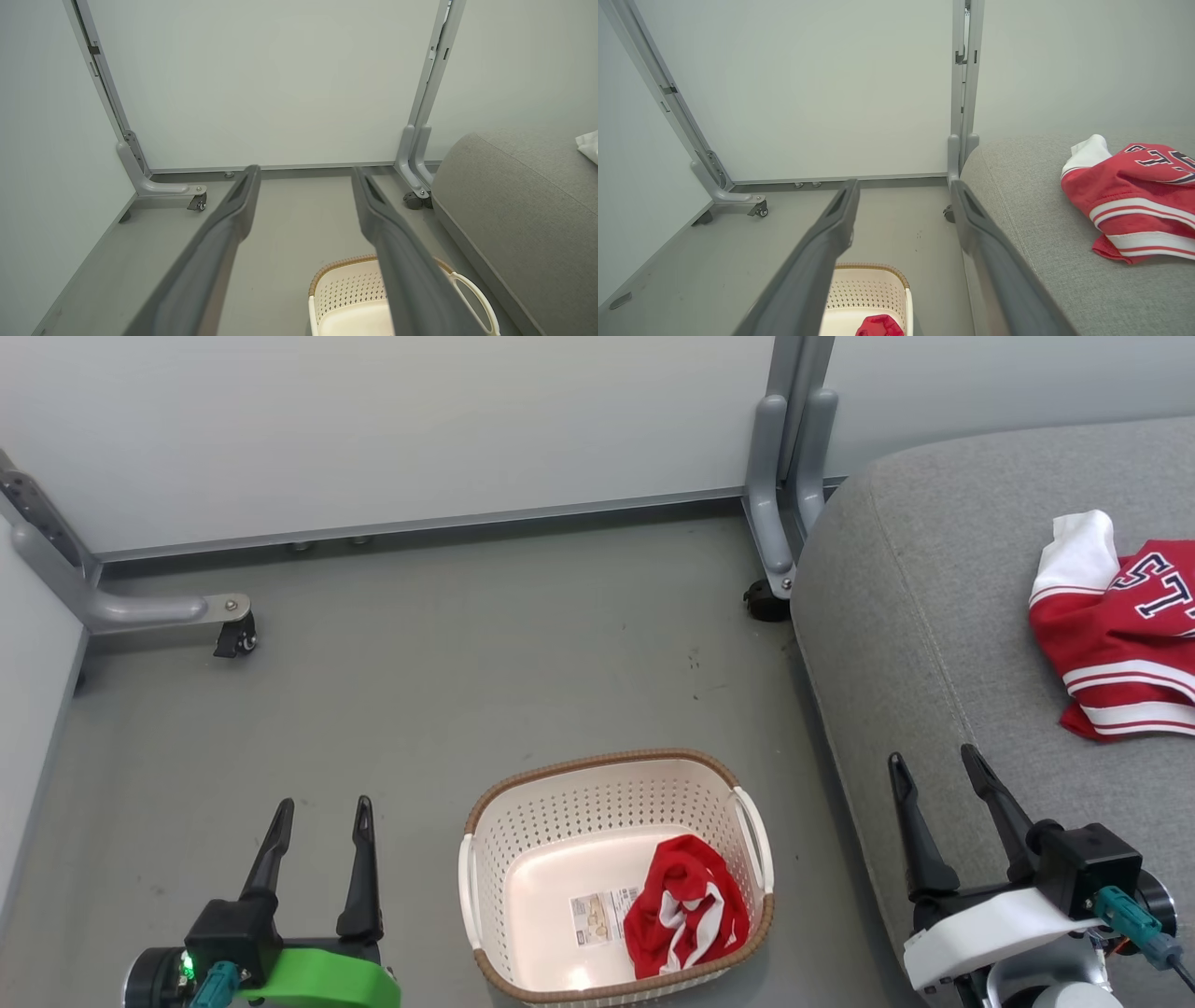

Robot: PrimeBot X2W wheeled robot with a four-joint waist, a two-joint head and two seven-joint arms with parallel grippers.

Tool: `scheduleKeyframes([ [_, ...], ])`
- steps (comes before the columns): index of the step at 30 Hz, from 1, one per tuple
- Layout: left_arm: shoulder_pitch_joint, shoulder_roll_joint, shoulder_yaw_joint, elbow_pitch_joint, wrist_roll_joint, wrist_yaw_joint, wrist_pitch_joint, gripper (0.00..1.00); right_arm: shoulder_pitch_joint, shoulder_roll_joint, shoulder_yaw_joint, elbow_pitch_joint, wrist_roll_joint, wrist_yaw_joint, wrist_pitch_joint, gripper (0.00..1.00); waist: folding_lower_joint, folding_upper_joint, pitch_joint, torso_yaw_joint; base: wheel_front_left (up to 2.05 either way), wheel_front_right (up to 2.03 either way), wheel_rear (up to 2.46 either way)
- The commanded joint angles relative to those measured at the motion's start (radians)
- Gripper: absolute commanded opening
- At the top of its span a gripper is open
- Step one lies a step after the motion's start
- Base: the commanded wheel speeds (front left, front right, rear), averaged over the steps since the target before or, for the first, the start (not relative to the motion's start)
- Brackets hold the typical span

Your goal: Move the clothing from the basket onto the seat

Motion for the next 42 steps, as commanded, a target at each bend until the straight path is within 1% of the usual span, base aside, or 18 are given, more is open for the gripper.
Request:
scheduleKeyframes([
  [1, -0.005, 0.0, 0.004, 0.001, 0.009, -0.003, 0.0, 1.0, 0.001, -0.002, -0.001, -0.005, 0.004, -0.001, 0.0, 1.0, 0.0001, 0.0, 0.001, 0.0, 0.0, 0.0, 0.0],
  [10, -0.028, -0.009, 0.01, -0.002, 0.022, -0.007, 0.0, 1.0, -0.015, -0.002, -0.01, -0.017, 0.002, -0.001, -0.008, 1.0, 0.0001, 0.0, 0.023, 0.003, 0.0, 0.0, 0.0],
  [18, -0.084, -0.024, -0.02, 0.011, 0.04, -0.025, 0.0, 1.0, -0.049, -0.002, -0.017, -0.044, -0.001, -0.001, -0.014, 1.0, 0.0001, 0.0, 0.096, -0.002, 0.0, 0.0, 0.0],
  [22, -0.152, -0.035, -0.058, 0.03, 0.052, -0.039, 0.0, 1.0, -0.082, -0.002, -0.019, -0.07, -0.004, -0.001, -0.02, 1.0, 0.0001, 0.0, 0.173, -0.009, 0.0, 0.0, 0.0],
  [28, -0.289, -0.056, -0.151, 0.095, 0.081, -0.069, 0.0, 1.0, -0.161, -0.002, -0.026, -0.101, -0.014, -0.001, -0.035, 1.0, 0.0001, 0.0, 0.32, -0.034, 0.0, 0.0, 0.0],
  [36, -0.475, -0.066, -0.291, 0.211, 0.093, -0.099, 0.0, 1.0, -0.281, -0.002, -0.024, -0.115, -0.003, -0.001, -0.079, 1.0, 0.0001, 0.0, 0.517, -0.098, 0.0, 0.0, 0.0],
  [42, -0.604, -0.067, -0.394, 0.312, 0.06, -0.114, 0.008, 1.0, -0.354, -0.001, -0.004, -0.11, 0.015, -0.001, -0.116, 1.0, 0.0001, 0.0, 0.646, -0.15, 0.0, 0.0, 0.0],
])
